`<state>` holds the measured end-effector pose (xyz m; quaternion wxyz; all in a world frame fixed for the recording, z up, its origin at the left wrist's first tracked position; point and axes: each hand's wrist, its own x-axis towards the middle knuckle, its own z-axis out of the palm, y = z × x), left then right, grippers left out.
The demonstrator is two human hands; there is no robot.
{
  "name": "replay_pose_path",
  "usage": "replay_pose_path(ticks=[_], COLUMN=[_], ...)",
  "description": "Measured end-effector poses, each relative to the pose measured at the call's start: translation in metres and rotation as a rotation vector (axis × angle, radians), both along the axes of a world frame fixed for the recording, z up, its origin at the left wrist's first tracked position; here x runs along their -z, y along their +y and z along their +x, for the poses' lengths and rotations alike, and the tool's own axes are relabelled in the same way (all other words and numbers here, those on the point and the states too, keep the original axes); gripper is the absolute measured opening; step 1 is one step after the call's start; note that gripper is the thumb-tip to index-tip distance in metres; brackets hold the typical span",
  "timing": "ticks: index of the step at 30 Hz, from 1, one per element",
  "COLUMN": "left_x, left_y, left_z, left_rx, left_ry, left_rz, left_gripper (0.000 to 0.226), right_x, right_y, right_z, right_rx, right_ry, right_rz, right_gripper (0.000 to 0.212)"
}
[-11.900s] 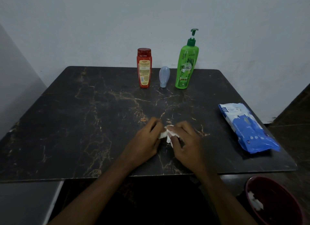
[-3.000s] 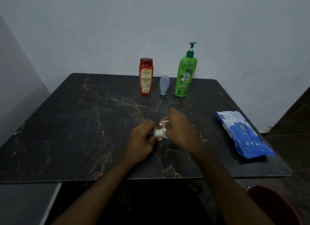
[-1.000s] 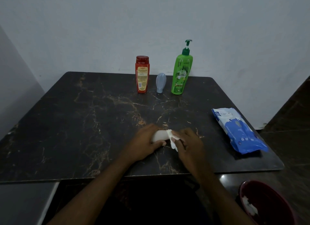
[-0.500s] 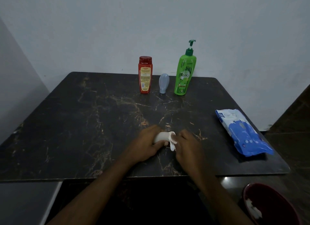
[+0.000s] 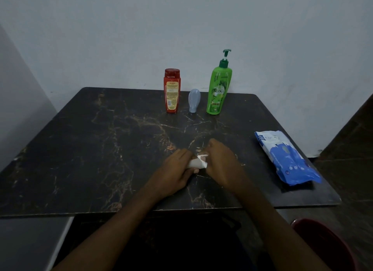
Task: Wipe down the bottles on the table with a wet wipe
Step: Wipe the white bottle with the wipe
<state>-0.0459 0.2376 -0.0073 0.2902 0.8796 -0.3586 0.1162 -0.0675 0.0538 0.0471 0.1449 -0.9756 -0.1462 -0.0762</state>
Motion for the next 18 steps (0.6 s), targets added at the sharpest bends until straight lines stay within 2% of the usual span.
replay_pose_path(ticks=[2, 4, 8, 10, 13, 16, 18], left_x=[0.000, -0.001, -0.005, -0.007, -0.011, -0.013, -0.011], left_y=[0.000, -0.001, -0.002, -0.002, -0.003, -0.004, -0.005], left_z=[-0.002, -0.003, -0.006, -0.009, -0.013, -0.013, -0.013], left_rx=[-0.037, -0.068, -0.122, -0.120, -0.055, -0.021, -0.016], left_ry=[0.010, -0.016, -0.117, -0.145, -0.159, -0.176, -0.162], left_rz=[-0.004, 0.005, 0.053, 0.089, 0.114, 0.118, 0.111], left_gripper=[0.016, 0.018, 0.024, 0.030, 0.038, 0.041, 0.042], right_x=[0.011, 0.029, 0.048, 0.047, 0.041, 0.024, 0.011], right_y=[0.003, 0.006, 0.007, 0.009, 0.008, 0.008, 0.006], right_z=[-0.009, -0.019, -0.036, -0.039, -0.036, -0.025, -0.015], right_rx=[0.040, 0.090, 0.122, 0.129, 0.125, 0.152, 0.159], right_ry=[-0.078, -0.146, -0.295, -0.328, -0.311, -0.173, -0.123], right_rz=[0.021, 0.140, 0.307, 0.326, 0.274, 0.105, 0.048], right_gripper=[0.023, 0.020, 0.028, 0.031, 0.034, 0.043, 0.040])
